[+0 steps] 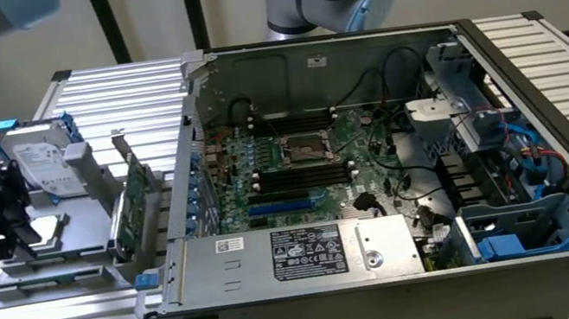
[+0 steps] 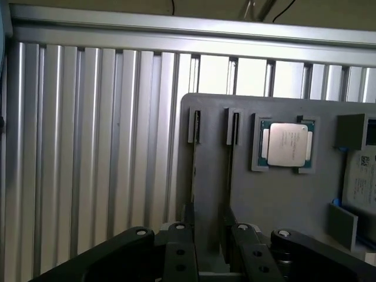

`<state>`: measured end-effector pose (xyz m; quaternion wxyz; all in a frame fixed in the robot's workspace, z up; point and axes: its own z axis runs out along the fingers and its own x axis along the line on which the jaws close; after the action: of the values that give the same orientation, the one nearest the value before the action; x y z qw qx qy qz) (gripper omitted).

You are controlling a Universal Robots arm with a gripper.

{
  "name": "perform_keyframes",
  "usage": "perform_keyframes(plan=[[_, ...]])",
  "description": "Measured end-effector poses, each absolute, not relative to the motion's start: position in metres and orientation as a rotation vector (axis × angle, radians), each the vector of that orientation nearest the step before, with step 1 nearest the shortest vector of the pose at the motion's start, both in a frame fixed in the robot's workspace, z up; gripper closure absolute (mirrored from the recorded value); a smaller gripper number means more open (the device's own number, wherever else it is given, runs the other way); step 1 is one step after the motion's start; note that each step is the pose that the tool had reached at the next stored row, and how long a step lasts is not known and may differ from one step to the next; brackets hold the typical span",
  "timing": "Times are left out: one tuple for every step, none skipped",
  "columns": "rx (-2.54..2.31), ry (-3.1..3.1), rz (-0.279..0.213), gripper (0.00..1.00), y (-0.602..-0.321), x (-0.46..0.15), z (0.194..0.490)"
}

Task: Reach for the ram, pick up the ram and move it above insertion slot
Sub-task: 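Pick up the ram and move it above insertion slot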

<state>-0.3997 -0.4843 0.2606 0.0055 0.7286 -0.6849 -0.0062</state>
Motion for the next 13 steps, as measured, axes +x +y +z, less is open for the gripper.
perform_keyframes(plan=[[2.282, -2.144, -0.019, 0.69, -0.484, -0.399, 0.259], [2.282, -2.143, -0.02, 0.69, -0.485, -0.399, 0.257], [2.282, -2.143, -0.02, 0.69, -0.485, -0.399, 0.255], [2.283, -2.143, -0.02, 0.69, -0.485, -0.398, 0.253], [2.283, -2.142, -0.02, 0.69, -0.485, -0.398, 0.251], [2.283, -2.142, -0.02, 0.69, -0.485, -0.398, 0.25], [2.283, -2.142, -0.02, 0.69, -0.485, -0.398, 0.248], [2.284, -2.141, -0.02, 0.69, -0.486, -0.398, 0.246], [2.284, -2.141, -0.02, 0.69, -0.486, -0.398, 0.244], [2.284, -2.141, -0.02, 0.69, -0.487, -0.398, 0.242], [2.284, -2.141, -0.02, 0.69, -0.487, -0.398, 0.241], [2.284, -2.141, -0.02, 0.69, -0.488, -0.398, 0.239], [2.284, -2.14, -0.02, 0.69, -0.488, -0.398, 0.237]])
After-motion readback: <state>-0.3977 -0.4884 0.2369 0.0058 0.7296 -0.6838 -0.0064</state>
